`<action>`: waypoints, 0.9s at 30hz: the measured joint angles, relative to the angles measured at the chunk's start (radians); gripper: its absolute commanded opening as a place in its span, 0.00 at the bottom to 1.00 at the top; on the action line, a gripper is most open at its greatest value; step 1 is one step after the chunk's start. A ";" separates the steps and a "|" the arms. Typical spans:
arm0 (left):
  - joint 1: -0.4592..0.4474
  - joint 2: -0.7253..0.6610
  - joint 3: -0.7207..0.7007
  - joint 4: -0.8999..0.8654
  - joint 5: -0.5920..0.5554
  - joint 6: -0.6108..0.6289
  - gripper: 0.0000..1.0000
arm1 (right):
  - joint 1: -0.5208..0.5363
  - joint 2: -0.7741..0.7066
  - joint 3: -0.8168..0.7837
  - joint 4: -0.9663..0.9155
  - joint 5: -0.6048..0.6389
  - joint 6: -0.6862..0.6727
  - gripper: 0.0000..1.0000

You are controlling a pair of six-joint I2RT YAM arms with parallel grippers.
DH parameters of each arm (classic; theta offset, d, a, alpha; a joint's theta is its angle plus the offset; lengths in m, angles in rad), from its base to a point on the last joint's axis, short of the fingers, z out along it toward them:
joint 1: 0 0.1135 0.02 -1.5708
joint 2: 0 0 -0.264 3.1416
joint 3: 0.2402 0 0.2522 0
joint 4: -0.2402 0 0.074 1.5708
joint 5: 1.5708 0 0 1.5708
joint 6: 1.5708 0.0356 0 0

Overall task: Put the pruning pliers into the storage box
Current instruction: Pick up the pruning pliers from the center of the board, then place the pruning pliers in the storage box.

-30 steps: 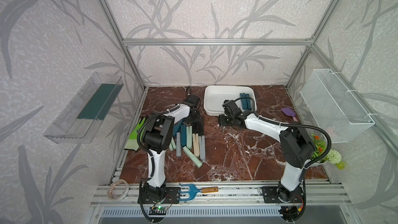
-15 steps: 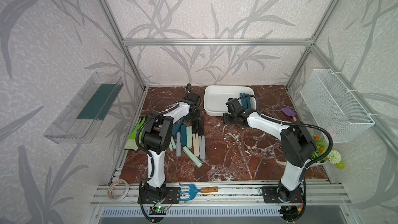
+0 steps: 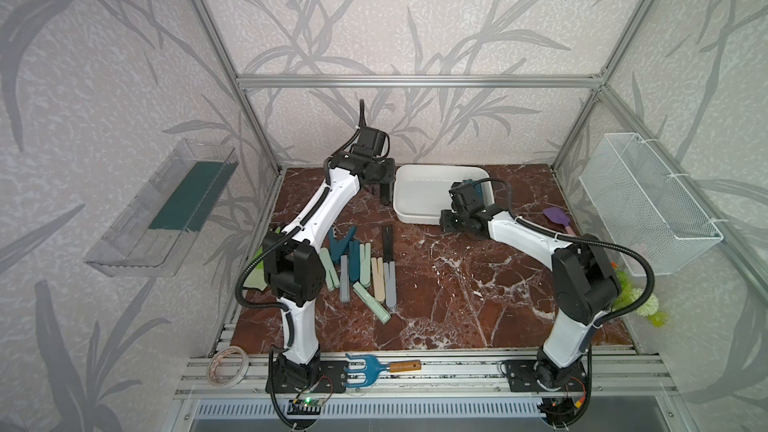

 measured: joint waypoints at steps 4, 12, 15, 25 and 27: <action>-0.042 0.120 0.215 -0.032 0.029 0.026 0.27 | -0.084 -0.037 0.029 -0.046 0.011 -0.031 0.55; -0.088 0.494 0.589 -0.079 0.077 0.031 0.29 | -0.237 0.026 0.177 -0.115 0.048 -0.095 0.55; -0.094 0.573 0.624 -0.078 0.076 0.030 0.29 | -0.261 0.087 0.197 -0.113 0.050 -0.111 0.55; -0.094 0.660 0.624 -0.051 0.053 0.026 0.30 | -0.277 0.201 0.234 -0.111 0.020 -0.133 0.55; -0.093 0.671 0.625 -0.038 0.038 0.026 0.30 | -0.277 0.201 0.235 -0.105 0.013 -0.133 0.55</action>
